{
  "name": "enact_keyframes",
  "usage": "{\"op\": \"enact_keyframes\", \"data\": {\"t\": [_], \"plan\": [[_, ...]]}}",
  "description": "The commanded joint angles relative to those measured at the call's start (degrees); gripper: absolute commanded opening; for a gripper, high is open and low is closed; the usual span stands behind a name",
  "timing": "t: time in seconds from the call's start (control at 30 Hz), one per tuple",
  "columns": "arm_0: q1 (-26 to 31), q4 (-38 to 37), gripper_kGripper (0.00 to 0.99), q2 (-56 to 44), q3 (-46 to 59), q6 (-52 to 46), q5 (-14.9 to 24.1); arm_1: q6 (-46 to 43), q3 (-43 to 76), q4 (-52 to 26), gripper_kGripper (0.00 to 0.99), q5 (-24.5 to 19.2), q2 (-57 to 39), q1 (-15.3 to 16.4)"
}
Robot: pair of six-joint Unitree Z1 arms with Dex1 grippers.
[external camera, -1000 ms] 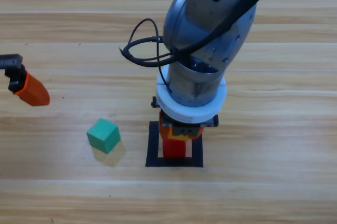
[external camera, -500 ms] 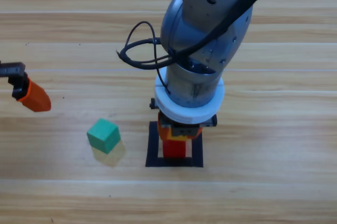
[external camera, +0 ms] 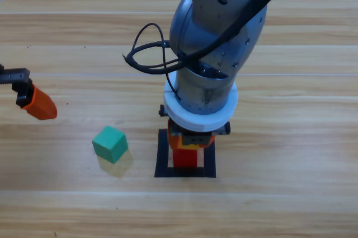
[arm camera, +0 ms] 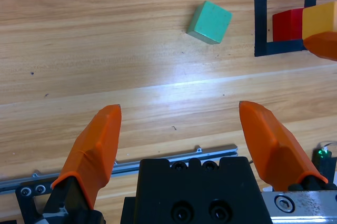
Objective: Stack the blocks in the rectangular block: red at the bottom, yellow in the middle, green on top
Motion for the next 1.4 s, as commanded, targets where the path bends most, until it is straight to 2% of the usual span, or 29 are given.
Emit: {"op": "enact_keyframes", "data": {"t": [0.03, 0.47, 0.57, 0.97, 1.0, 1.03, 1.07, 1.1, 1.13, 1.2, 1.4], "plan": [[1.1, -1.0, 0.948, 1.1, 1.6, -0.1, -0.3, -0.2, -0.1, 1.1, 0.176, 1.0, 3.7, 1.5], [1.1, -1.4, 0.948, 1.1, 2.1, -0.1, -0.1, -0.1, -0.2, 1.1, 0.178, 2.0, 5.0, 1.5], [1.1, -1.6, 0.948, 1.1, 2.2, -0.1, -0.1, -0.1, -0.2, 1.1, 0.225, 2.0, 5.2, 1.5], [1.1, -2.0, 0.948, 1.1, 2.6, -0.1, 0.1, -0.3, -0.1, 1.1, 0.230, 0.6, 5.2, 1.5], [1.1, -2.0, 0.948, 1.1, 2.6, -0.1, 0.1, -0.6, -0.2, 1.1, 0.288, 0.6, 5.2, 1.5], [1.1, -2.0, 0.948, 1.1, 2.6, -0.1, 0.1, -1.7, -0.4, 1.1, 0.416, 0.9, 5.3, 1.5], [1.1, -2.0, 0.948, 1.1, 2.6, -0.1, 0.1, -2.3, -0.6, 1.1, 0.741, 0.9, 5.1, 1.5], [1.1, -2.0, 0.948, 1.1, 2.7, -0.1, 0.1, -2.5, -0.6, 1.1, 0.948, 0.8, 5.0, 1.5], [1.1, -2.0, 0.948, 1.1, 2.7, -0.1, 0.1, -3.9, -0.9, 1.1, 0.990, 0.4, 4.7, 1.5], [1.2, -2.0, 0.948, 1.1, 2.7, -0.1, 0.1, -6.9, -1.9, 1.1, 0.990, -0.4, 3.9, 1.5], [1.3, -2.0, 0.948, 1.1, 2.7, -0.1, 0.1, -19.4, -5.4, 1.1, 0.990, -7.3, -2.3, 1.5]]}}
